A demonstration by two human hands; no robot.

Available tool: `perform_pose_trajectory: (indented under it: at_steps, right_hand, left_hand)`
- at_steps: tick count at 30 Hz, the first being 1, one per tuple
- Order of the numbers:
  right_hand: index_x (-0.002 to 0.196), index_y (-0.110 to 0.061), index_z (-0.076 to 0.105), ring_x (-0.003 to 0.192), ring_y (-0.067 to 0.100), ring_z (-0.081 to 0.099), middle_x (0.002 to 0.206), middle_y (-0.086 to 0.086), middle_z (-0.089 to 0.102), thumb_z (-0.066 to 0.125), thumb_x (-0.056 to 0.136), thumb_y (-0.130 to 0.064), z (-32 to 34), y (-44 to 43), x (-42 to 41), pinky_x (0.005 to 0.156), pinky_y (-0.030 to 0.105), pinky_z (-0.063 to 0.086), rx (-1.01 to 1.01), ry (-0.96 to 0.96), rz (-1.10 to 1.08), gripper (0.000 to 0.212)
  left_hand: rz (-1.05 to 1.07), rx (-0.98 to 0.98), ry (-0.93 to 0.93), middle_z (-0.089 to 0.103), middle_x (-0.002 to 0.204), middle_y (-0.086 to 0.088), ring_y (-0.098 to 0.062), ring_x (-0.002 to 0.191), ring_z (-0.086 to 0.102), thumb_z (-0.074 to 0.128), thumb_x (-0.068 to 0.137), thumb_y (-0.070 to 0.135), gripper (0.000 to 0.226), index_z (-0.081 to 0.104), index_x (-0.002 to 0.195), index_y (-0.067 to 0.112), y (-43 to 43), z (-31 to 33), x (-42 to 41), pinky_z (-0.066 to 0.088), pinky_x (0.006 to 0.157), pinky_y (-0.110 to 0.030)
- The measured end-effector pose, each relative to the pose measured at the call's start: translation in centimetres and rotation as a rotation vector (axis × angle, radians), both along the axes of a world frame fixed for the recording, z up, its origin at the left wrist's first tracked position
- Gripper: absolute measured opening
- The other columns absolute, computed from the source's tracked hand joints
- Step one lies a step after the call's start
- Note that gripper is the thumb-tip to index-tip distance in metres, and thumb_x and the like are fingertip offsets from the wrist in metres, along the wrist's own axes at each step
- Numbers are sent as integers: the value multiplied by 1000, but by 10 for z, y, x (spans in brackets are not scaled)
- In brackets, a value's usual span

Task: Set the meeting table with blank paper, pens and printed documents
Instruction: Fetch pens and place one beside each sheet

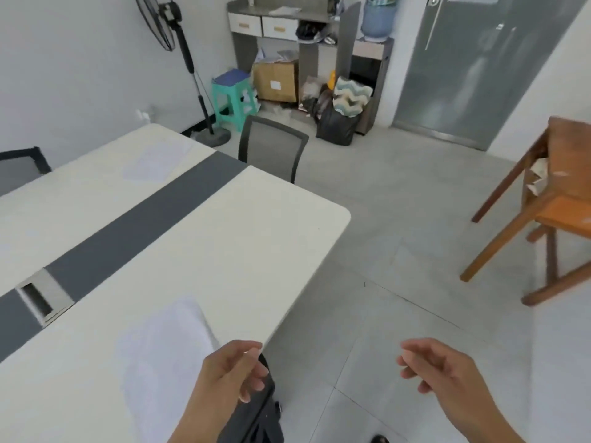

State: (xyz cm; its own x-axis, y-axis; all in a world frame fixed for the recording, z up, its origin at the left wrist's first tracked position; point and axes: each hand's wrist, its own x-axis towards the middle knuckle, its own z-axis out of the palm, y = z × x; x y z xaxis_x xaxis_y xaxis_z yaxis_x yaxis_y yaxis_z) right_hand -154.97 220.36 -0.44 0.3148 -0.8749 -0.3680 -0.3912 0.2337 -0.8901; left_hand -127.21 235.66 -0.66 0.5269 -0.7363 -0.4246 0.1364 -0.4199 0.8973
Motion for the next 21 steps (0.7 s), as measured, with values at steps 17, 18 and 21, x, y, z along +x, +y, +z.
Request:
perform_pose_trajectory:
  at_steps: [17,18,21]
  right_hand:
    - [92,-11,71,64,16,71,75,8,76,67,85,2,-10,-251,-128,59,33,49,20,-17,-278,15]
    - [92,-11,71,64,16,71,75,8,76,67,84,2,-11,-270,-124,59,33,49,17,-14,-280,15]
    - [94,-12,70,65,16,71,75,8,75,68,84,0,-10,-338,-110,59,34,50,1,-1,-294,16]
  left_hand:
    - [-264,21,19,70,67,-18,-26,53,62,54,93,-1,14,66,99,-2,-322,-9,-92,43,39,-25]
    - [-261,24,21,70,67,-19,-26,52,62,53,93,-1,14,66,98,-2,-343,-13,-87,43,39,-25]
    - [-255,17,25,70,66,-18,-24,51,62,53,93,-1,14,66,98,-2,-413,-22,-72,42,39,-25]
